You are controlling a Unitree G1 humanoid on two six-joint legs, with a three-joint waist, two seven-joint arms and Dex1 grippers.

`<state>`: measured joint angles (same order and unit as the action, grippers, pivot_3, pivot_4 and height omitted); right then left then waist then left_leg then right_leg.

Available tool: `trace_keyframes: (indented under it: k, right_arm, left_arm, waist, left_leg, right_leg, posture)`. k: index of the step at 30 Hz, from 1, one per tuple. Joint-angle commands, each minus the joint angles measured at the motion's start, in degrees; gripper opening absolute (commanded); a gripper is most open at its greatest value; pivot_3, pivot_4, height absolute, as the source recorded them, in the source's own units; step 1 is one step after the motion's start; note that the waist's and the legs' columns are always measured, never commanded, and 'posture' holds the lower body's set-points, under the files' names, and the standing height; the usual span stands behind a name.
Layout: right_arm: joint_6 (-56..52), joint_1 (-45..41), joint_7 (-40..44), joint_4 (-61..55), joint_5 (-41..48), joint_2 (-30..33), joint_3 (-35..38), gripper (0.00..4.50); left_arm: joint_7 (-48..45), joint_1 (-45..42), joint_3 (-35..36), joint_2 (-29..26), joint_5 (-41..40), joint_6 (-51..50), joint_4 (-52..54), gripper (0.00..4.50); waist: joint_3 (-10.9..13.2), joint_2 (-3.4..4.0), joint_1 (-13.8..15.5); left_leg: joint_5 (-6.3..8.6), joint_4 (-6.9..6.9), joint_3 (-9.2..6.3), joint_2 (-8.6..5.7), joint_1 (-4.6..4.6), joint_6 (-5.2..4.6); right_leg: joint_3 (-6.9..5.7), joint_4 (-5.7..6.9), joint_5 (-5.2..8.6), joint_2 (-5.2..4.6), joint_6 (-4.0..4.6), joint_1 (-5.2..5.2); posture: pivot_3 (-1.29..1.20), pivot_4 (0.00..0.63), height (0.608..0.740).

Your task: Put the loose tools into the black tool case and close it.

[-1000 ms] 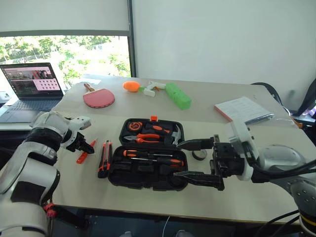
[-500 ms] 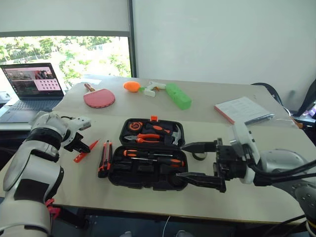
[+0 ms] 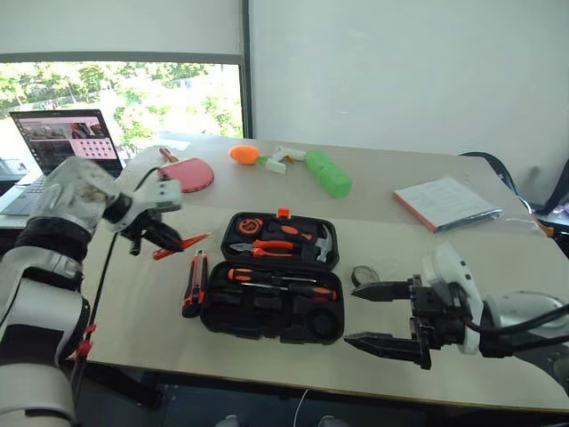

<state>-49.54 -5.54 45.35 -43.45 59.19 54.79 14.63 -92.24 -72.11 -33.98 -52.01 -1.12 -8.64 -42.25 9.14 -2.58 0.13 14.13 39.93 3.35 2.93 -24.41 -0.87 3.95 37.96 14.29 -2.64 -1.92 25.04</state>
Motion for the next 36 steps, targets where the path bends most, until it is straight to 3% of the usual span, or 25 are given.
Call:
trace_keyframes:
  k: [1,10,21,36]
  right_arm:
    - [1.1,1.1,-2.4,-2.7,1.3,-0.4,2.6,4.50]
    - [1.1,2.8,-5.5,-4.4,1.9,-0.1,3.0,4.50]
    - [1.6,3.6,-7.7,-5.0,1.9,-1.2,2.3,4.50]
    - [1.8,3.1,-9.9,-5.3,1.5,-2.3,0.7,4.50]
  left_arm:
    - [-0.3,-4.0,-3.3,2.5,-4.5,-2.6,5.8,0.43]
    - [-0.3,-0.3,-7.9,6.8,-2.3,-15.3,20.5,0.43]
    - [-0.3,8.5,-9.5,5.9,2.8,-21.8,30.6,0.43]
    - [-0.3,9.4,-7.9,11.9,8.2,-19.6,23.7,0.43]
  waist:
    - [0.0,0.00,-0.1]
    - [0.0,0.01,-1.1]
    - [0.0,0.03,-0.8]
    - [0.0,0.04,-0.8]
  left_leg:
    - [0.00,0.00,0.00,0.00,0.02,0.00]
    - [0.00,0.00,-0.08,-0.02,0.04,-0.01]
    - [0.00,0.09,-0.14,-0.05,0.09,-0.01]
    - [0.00,0.09,-0.19,-0.07,0.21,-0.02]
  right_leg:
    - [0.01,0.01,0.00,0.01,0.00,0.00]
    - [0.05,0.05,0.00,0.08,-0.01,-0.01]
    - [0.06,0.05,0.01,0.08,-0.02,-0.11]
    - [0.04,0.05,0.01,0.09,-0.02,-0.27]
  posture:
    - [0.00,0.150,0.740]
    - [0.00,0.150,0.740]
    - [0.00,0.150,0.740]
    - [0.00,0.150,0.740]
